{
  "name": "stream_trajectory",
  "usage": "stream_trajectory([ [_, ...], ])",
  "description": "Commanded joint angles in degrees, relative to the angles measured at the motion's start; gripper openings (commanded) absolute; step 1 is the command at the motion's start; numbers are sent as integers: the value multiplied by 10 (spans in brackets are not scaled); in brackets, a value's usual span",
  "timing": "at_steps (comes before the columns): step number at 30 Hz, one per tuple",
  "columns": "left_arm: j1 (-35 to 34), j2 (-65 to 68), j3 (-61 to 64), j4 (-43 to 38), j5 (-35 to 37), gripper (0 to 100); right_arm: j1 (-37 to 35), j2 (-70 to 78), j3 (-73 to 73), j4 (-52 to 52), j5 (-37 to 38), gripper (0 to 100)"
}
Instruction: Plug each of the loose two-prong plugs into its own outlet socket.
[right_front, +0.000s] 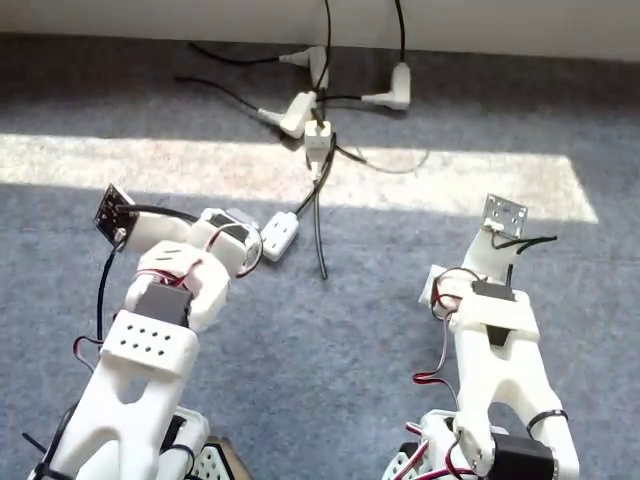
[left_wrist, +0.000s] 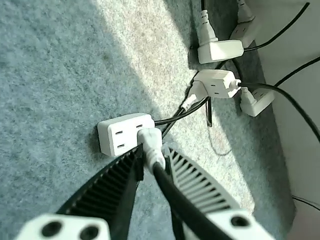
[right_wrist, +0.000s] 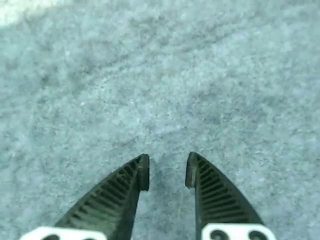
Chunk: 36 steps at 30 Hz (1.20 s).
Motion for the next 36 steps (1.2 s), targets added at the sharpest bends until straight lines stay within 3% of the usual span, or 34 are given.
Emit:
stream_trajectory([
  [1, 63, -16, -24, -12, 109, 7, -30, -22, -7, 22, -4, 133],
  [8, 191, -16, -36, -28, 185, 7, -73, -117, -62, 145, -1, 133],
  [16, 249, -16, -36, -57, 201, 7, -178, -345, -12, 208, 65, 133],
  [20, 284, -16, -36, -57, 201, 7, -182, -385, 6, 211, 68, 110],
  [25, 309, -16, -36, -57, 201, 7, -184, -382, 8, 211, 91, 31],
  [36, 310, -16, -36, -75, 202, 7, -186, -382, 11, 205, 91, 25],
])
